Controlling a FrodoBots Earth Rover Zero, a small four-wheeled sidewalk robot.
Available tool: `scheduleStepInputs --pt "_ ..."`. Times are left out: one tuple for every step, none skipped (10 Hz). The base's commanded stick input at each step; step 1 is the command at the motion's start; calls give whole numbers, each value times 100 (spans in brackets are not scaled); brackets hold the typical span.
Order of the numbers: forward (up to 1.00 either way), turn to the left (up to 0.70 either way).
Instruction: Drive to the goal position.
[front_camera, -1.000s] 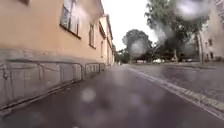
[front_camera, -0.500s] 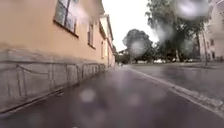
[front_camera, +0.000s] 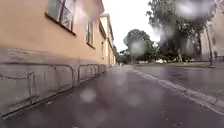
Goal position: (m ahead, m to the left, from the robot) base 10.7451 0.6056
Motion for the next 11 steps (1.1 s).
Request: scheduleStepInputs --pt "85 0" --pt "85 0" --pt "85 0" --pt "85 0" --pt "85 0" --pt "85 0" --pt "85 -3" --pt "85 -34" --pt "85 -34" --pt "85 -22" --pt "85 -2"
